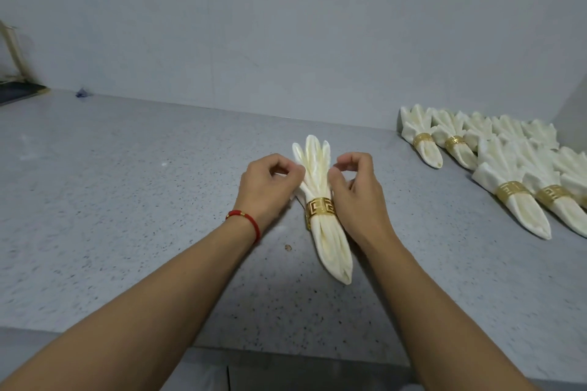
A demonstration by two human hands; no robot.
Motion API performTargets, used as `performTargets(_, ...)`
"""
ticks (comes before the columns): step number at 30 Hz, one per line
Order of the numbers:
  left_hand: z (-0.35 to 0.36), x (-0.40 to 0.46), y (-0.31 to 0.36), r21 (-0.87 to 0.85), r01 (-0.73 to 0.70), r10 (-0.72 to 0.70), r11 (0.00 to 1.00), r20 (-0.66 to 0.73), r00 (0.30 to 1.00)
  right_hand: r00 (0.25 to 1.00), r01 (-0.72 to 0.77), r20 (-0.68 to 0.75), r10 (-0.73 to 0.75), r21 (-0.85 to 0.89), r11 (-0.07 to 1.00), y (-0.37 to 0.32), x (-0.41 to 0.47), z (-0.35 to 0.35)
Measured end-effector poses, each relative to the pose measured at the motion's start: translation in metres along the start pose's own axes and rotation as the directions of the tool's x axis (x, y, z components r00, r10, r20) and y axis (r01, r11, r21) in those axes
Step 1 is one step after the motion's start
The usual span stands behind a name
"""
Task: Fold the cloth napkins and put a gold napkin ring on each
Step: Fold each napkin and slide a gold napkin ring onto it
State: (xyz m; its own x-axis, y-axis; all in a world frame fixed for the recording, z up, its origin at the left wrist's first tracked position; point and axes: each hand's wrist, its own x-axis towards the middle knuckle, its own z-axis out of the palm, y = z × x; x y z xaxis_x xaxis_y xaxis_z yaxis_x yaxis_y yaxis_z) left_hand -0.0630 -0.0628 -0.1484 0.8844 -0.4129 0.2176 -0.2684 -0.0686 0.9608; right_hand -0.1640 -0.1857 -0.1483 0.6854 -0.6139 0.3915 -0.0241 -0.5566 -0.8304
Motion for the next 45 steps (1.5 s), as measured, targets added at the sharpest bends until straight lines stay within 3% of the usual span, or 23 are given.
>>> performTargets(6, -0.005, 0.001, -0.004, -0.163, 0.086, -0.087, 0.983, 0.002, 0.996, 0.981, -0.194, 0.04, 0.19, 0.228, 0.954, 0.008, 0.008, -0.004)
performTargets(10, -0.008, 0.0, -0.001, -0.29, 0.137, -0.116, 0.947, 0.087, 0.989, 0.985, -0.174, -0.008, 0.174, -0.107, 0.979, 0.017, 0.006, -0.012)
performTargets(13, -0.004, 0.001, -0.001, -0.287, 0.162, -0.123, 0.944, 0.149, 0.981, 0.997, -0.069, -0.052, 0.059, -0.218, 0.974, 0.012, 0.008, -0.007)
performTargets(15, -0.001, 0.001, 0.0, -0.304, 0.174, -0.114, 0.937, 0.206, 0.972, 0.998, -0.019, -0.065, 0.012, -0.107, 0.994, 0.009, 0.012, -0.003)
performTargets(18, 0.001, 0.001, 0.0, -0.279, 0.143, -0.081, 0.949, 0.222, 0.972, 0.992, -0.123, 0.02, 0.122, 0.13, 0.984, 0.007, 0.015, 0.001)
performTargets(21, 0.002, 0.001, 0.0, -0.249, 0.098, -0.045, 0.964, 0.208, 0.977, 0.976, -0.219, 0.037, 0.216, 0.159, 0.963, 0.011, 0.017, 0.002)
performTargets(27, 0.0, -0.003, 0.001, -0.161, -0.066, 0.089, 0.985, 0.142, 0.986, 0.954, -0.269, -0.12, 0.274, 0.051, 0.962, 0.013, 0.019, 0.0)
performTargets(32, -0.001, -0.004, -0.001, -0.119, -0.084, 0.1, 0.989, 0.134, 0.986, 0.956, -0.258, -0.143, 0.255, -0.005, 0.966, 0.007, 0.013, -0.005)
performTargets(34, 0.0, -0.005, -0.002, -0.089, -0.095, 0.106, 0.992, 0.127, 0.986, 0.968, -0.219, -0.152, 0.199, -0.128, 0.967, 0.0, 0.004, -0.01)
performTargets(36, 0.0, -0.006, -0.002, -0.105, -0.076, 0.089, 0.992, 0.13, 0.988, 0.977, -0.202, -0.114, 0.178, -0.257, 0.945, -0.011, -0.008, -0.016)
performTargets(41, -0.001, -0.002, -0.001, -0.236, 0.026, 0.012, 0.971, 0.16, 0.987, 0.948, -0.189, 0.134, 0.287, -0.488, 0.852, -0.035, -0.045, -0.02)
performTargets(45, -0.002, 0.0, -0.002, -0.224, 0.08, -0.036, 0.971, 0.193, 0.98, 0.963, -0.174, 0.083, 0.258, -0.538, 0.825, -0.028, -0.052, -0.023)
